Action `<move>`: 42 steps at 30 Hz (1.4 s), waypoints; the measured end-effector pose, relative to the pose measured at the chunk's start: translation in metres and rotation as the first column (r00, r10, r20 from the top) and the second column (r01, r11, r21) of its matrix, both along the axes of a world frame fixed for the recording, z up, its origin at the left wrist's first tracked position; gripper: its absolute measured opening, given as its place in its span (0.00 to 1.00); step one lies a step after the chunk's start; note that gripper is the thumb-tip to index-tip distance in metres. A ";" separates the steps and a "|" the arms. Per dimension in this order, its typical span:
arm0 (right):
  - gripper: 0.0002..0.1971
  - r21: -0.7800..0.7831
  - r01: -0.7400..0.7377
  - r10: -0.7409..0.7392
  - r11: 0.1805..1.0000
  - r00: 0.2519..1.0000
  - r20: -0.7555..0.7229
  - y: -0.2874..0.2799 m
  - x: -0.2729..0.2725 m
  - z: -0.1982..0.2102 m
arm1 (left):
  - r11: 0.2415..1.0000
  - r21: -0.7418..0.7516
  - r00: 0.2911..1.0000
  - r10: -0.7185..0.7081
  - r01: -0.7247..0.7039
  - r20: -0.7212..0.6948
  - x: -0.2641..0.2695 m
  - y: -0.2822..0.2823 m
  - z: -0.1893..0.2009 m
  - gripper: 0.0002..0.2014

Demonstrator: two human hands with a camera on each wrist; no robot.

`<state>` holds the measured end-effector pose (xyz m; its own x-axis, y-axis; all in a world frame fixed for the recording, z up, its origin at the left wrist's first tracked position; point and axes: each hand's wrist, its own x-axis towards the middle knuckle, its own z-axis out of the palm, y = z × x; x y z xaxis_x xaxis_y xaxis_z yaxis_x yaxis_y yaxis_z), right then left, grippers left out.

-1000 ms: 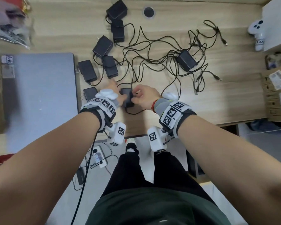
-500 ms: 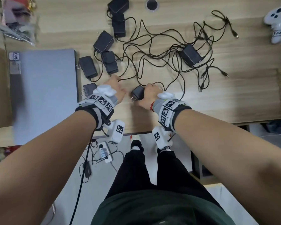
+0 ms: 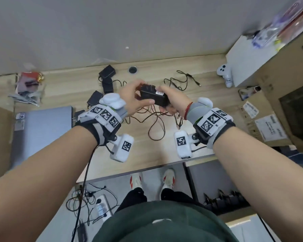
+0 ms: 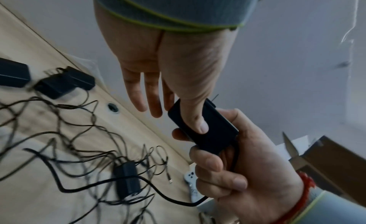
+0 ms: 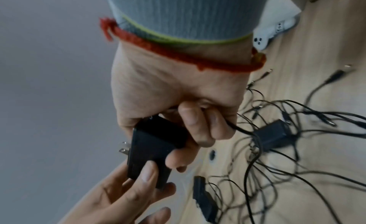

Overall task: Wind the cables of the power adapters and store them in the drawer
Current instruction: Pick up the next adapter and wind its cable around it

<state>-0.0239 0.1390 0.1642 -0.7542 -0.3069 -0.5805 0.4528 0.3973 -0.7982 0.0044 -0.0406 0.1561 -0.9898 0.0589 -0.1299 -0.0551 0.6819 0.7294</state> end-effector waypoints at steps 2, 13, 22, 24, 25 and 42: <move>0.23 -0.046 0.030 -0.034 0.998 0.997 -0.073 0.010 -0.006 0.024 | 0.999 0.039 0.999 -0.002 0.004 -0.047 -0.009 0.010 0.025 0.23; 0.12 -0.127 0.092 -0.139 0.988 0.887 -0.441 0.039 -0.024 0.067 | 0.910 0.339 0.970 0.235 -0.240 0.056 -0.029 0.020 0.088 0.13; 0.06 -0.162 -0.030 -0.070 0.986 0.813 -0.577 0.013 -0.017 0.090 | 0.609 0.676 0.908 0.321 -0.415 0.267 -0.030 0.037 0.105 0.22; 0.07 -0.134 -0.092 -0.003 0.987 0.812 -0.583 0.006 -0.013 0.086 | 0.538 0.712 0.891 0.323 -0.451 0.321 -0.031 0.037 0.108 0.18; 0.07 -0.105 -0.115 0.033 0.988 0.815 -0.578 0.003 -0.010 0.085 | 0.525 0.716 0.886 0.319 -0.460 0.336 -0.032 0.036 0.109 0.17; 0.14 0.137 -0.040 0.107 0.990 0.842 -0.529 0.039 -0.028 0.072 | 0.822 0.480 0.896 0.077 -0.306 0.438 -0.024 0.019 0.122 0.21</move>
